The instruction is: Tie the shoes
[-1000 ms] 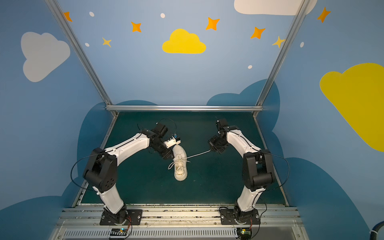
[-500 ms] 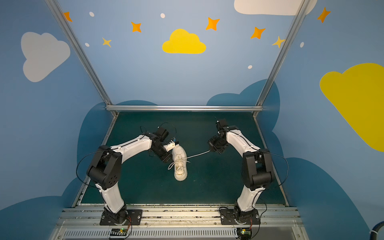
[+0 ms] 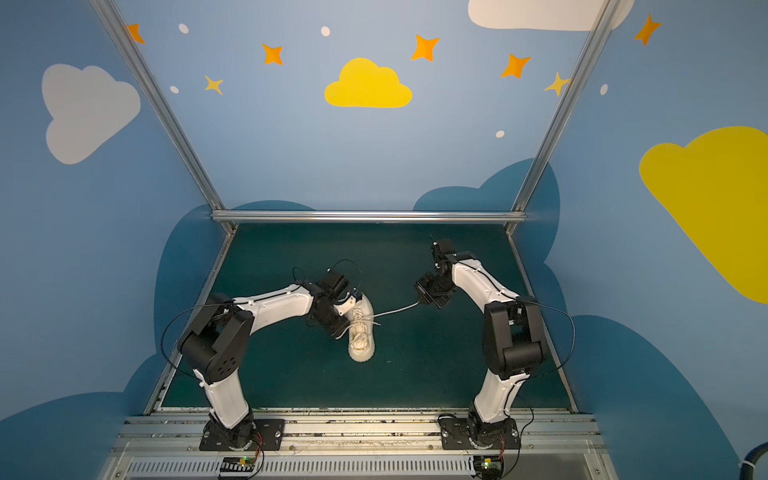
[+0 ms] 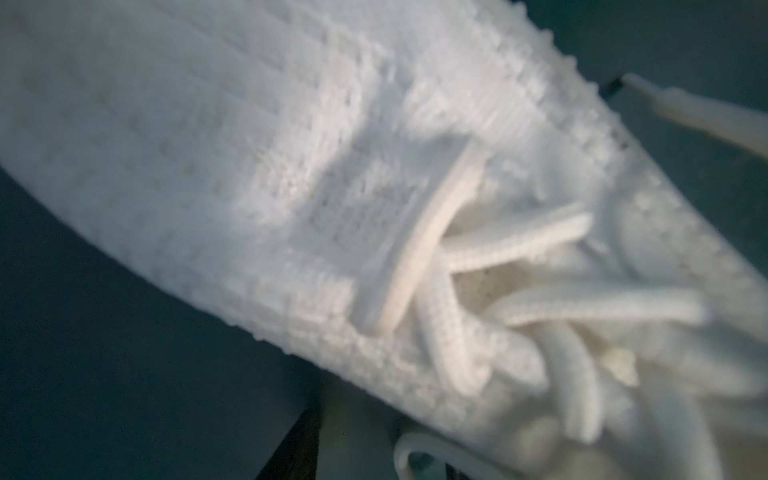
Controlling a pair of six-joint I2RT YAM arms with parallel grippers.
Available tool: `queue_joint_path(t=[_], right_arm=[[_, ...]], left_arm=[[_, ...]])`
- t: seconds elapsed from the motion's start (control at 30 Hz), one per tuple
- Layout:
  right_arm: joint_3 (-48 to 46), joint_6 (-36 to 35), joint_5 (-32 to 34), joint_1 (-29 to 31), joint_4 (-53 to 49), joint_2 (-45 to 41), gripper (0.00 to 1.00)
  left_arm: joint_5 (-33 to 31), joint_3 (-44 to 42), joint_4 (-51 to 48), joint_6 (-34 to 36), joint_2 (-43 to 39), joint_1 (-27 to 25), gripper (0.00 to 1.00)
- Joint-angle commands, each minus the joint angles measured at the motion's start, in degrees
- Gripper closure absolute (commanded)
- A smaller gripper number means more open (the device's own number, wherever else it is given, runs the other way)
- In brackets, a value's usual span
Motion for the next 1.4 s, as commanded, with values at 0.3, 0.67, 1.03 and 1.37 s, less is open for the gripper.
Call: queue_joint_path(t=[0.3,0.67,1.03,1.37], right_arm=[[3.08,-4.75,-3.11,-0.87,-2.3,2.42,1.0],[1.57,-5.47,-2.73,-3.48,-2.76,1.63,1.0],[1.16,-4.99,-0.35,-5.02,-3.04,-0.77,1.0],[-0.61,-3.18,1.1,-5.2,-3.84,-2.28,1.0]], left_arm=[[-8.31,-0.46,0.12,-6.75,-1.27,-0.7,0.97],[-12.69,1.29,-3.22,-16.09,-13.55,8.82,0.97],[-9.69,0.97,1.79,-20.06,-21.08,12.93,0.97],[3.19,-5.15,11.01,-36.63,-25.82,17.41,0.95]])
